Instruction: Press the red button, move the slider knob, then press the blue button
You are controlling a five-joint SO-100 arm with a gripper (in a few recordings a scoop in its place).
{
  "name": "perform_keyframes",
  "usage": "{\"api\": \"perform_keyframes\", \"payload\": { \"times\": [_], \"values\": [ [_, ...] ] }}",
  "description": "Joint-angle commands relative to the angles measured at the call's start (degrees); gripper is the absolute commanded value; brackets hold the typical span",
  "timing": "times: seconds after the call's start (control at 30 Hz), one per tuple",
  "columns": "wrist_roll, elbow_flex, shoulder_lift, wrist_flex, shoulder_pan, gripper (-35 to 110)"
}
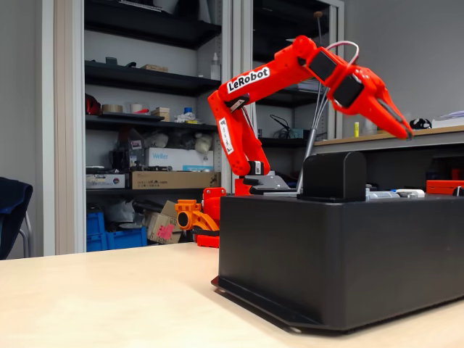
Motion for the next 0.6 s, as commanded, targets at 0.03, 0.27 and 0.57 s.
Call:
{"api": "perform_keyframes", "payload": {
  "times": [0.03, 0.27, 0.57],
  "values": [
    [-1.41, -1.05, 4.66, -5.27, 0.7, 0],
    [9.58, 15.91, 18.63, -29.62, 2.11, 0],
    [15.47, 32.43, 34.89, -40.96, 4.31, 0]
  ]
}}
